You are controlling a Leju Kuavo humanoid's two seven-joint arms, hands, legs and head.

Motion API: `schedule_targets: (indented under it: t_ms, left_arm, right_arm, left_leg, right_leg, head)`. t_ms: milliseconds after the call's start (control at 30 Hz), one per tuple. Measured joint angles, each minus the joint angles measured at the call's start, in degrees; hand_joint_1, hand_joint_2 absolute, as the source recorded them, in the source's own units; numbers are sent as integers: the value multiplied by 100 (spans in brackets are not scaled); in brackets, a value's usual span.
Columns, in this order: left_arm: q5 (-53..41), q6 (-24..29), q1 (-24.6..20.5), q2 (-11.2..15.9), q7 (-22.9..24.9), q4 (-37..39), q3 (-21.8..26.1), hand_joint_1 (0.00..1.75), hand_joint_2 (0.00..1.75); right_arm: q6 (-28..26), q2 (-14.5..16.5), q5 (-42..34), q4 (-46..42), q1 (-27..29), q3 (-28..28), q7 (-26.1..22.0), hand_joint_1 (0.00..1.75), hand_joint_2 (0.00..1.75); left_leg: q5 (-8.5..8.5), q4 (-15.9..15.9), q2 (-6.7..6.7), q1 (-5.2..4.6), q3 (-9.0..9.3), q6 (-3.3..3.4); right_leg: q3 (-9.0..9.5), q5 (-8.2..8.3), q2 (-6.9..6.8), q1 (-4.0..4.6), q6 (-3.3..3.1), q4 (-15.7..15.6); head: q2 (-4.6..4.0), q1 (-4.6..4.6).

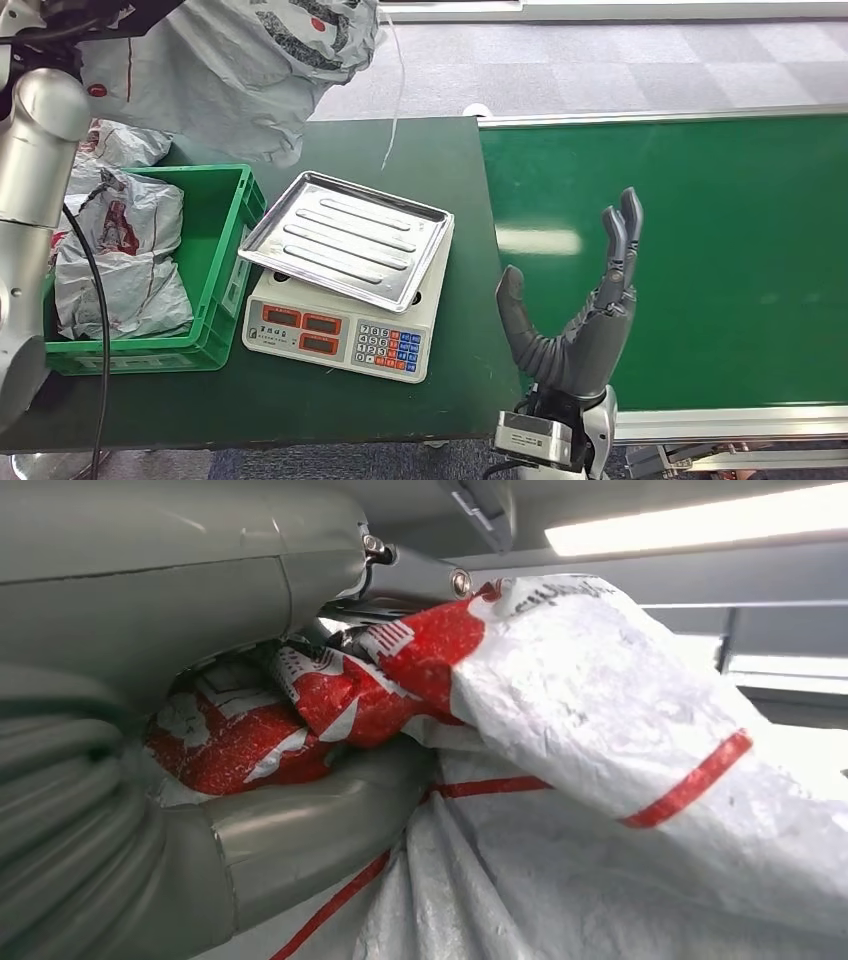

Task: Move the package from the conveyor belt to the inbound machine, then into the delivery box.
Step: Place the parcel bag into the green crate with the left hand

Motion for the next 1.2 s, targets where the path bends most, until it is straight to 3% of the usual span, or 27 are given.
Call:
schedule_targets:
  t_ms: [167,400,600,800,867,933,967,1000,1200]
  left_arm:
    - [-355,398,12,256,56,730,-11,175,175]
    - [-631,533,423,1043,192,1590,-9,175,175]
    - [-270,299,1225,2126,141,2034,314,175,175]
    - [-72,34,1972,2924,-120,2215,738,175,175]
    - [-10,-70,2173,3122,-145,2238,867,98,175]
    - [70,-220,2346,3281,-180,2252,987,10,87]
    - [141,-347,2421,3341,-199,2257,1052,0,44]
    - [242,-498,2485,3392,-217,2265,1126,0,0]
    - [1467,-975,2593,3396,-704,2064,1908,0,0]
  right_arm:
    - [-1,-9,173,25,198,-1,-149,0,175]
    - [-10,-34,318,25,526,-10,-244,0,175]
    - [-18,-65,413,-49,985,-68,-126,0,175]
    - [-20,-89,389,-55,1076,-104,-82,0,175]
    - [-20,-96,369,-55,1079,-114,-73,0,175]
    - [-20,-102,345,-55,1076,-116,-47,0,175]
    - [-20,-106,335,-55,1071,-116,-26,0,175]
    - [-20,-112,330,-54,1065,-117,-1,0,175]
    - [-20,-135,401,-59,1052,-117,72,0,175]
  left_leg:
    - [0,-3,5,3,2,-1]
    - [2,-8,21,8,-3,-5]
    - [-14,-14,84,6,7,-23]
    - [-15,-14,73,10,-3,-24]
    - [-15,-14,74,10,-4,-24]
    - [-15,-13,73,10,-4,-24]
    - [-15,-13,72,10,-3,-24]
    - [-14,-13,69,10,-3,-24]
    - [-10,-7,52,16,-5,-25]
  right_leg:
    - [-1,-2,5,-1,-2,3]
    - [-12,-5,21,2,-7,10]
    - [-5,-8,86,-8,-13,17]
    - [-9,-13,81,2,-19,16]
    - [-10,-12,81,2,-19,15]
    - [-10,-12,81,2,-19,14]
    - [-9,-12,79,2,-19,14]
    - [-9,-12,76,2,-19,14]
    - [-10,-10,56,3,-20,12]
  head:
    - [0,1]
    - [0,-1]
    - [0,-3]
    - [0,-2]
    - [0,-1]
    - [0,-2]
    - [0,-2]
    - [0,-2]
    - [0,-1]
